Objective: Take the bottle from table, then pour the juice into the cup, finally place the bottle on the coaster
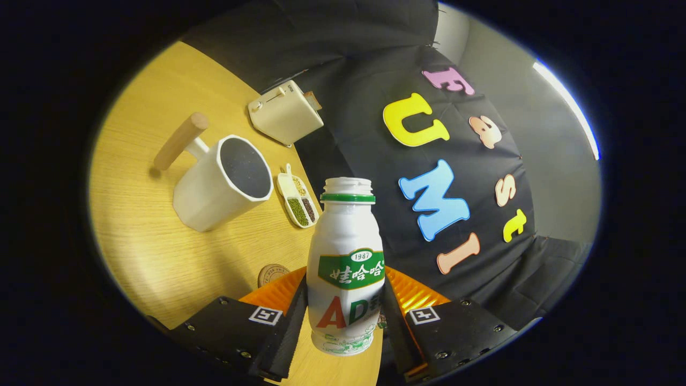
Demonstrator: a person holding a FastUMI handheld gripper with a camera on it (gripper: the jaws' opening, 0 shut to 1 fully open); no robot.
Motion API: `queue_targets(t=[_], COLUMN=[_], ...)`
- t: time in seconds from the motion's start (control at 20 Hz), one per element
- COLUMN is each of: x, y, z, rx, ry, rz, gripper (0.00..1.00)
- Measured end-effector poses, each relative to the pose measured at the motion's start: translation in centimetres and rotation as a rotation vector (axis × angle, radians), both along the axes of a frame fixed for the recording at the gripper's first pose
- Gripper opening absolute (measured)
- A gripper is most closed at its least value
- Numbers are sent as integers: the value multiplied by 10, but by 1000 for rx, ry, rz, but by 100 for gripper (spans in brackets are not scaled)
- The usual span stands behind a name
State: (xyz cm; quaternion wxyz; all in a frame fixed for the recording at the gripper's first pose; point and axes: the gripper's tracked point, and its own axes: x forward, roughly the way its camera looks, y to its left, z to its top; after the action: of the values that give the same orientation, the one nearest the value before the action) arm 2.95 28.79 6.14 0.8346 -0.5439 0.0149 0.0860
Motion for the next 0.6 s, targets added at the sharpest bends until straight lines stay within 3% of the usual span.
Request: queue_targets(t=[0.6], x=[-5], y=[5], z=[-1], rx=[-166], ry=[-21], rz=[16], gripper=[71])
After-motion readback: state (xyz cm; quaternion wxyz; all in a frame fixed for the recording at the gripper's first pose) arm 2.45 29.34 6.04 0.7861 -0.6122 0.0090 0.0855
